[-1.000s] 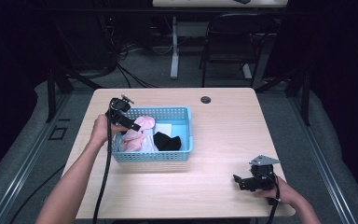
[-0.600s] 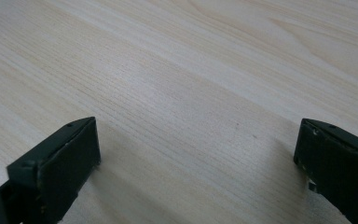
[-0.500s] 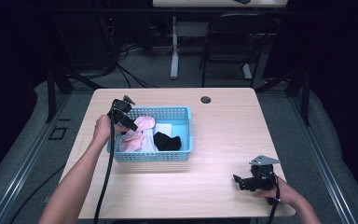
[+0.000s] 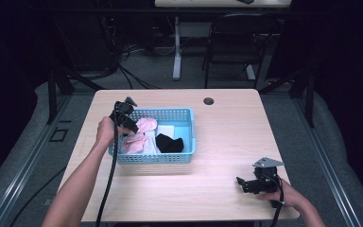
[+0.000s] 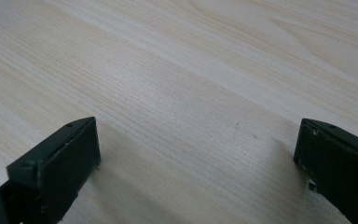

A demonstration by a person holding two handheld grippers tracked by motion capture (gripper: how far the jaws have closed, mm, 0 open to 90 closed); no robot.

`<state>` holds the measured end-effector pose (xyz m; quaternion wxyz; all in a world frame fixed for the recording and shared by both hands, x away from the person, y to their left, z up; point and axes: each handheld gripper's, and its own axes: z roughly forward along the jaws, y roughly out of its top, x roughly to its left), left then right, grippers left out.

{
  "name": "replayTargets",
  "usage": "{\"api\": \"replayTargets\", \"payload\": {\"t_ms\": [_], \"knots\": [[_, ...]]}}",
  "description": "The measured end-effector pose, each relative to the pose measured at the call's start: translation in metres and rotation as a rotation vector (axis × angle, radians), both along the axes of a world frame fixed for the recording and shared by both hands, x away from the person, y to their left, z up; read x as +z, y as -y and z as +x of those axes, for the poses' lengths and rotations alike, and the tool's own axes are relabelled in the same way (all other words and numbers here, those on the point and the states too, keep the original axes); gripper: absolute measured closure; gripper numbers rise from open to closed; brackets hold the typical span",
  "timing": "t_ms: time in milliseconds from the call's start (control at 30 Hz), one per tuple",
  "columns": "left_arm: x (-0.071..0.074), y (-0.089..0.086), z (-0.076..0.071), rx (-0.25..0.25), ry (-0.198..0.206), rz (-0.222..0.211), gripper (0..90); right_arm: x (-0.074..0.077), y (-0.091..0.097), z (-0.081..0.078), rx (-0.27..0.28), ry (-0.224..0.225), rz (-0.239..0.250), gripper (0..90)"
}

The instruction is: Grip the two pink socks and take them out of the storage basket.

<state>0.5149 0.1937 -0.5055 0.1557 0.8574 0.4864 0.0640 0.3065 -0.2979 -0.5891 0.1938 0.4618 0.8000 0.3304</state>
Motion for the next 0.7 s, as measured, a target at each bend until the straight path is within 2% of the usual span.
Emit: {"api": "replayTargets", "payload": {"t_ms": [167, 333, 500, 633, 700], "knots": [[-0.0001, 0.0034, 0.0000, 0.008, 0.005, 0.017, 70.5, -0.0005, -0.0006, -0.0001, -0.001, 0.001, 0.009, 0.0], [-0.0020, 0.0048, 0.0011, 0.011, -0.008, 0.018, 75.7, -0.0004, -0.0001, 0.0002, 0.002, 0.001, 0.006, 0.0], [-0.0026, 0.0070, 0.0002, 0.000, -0.002, 0.019, 85.8, -0.0001, -0.0001, 0.0000, 0.000, 0.001, 0.002, 0.0], [-0.0012, 0.0076, -0.0019, -0.009, 0.001, 0.015, 87.3, -0.0003, -0.0001, 0.0002, 0.004, 0.000, 0.006, 0.0], [0.0009, 0.0076, -0.0038, -0.006, 0.007, -0.003, 87.4, -0.0004, -0.0005, -0.0001, -0.002, 0.000, 0.007, 0.0]]}}
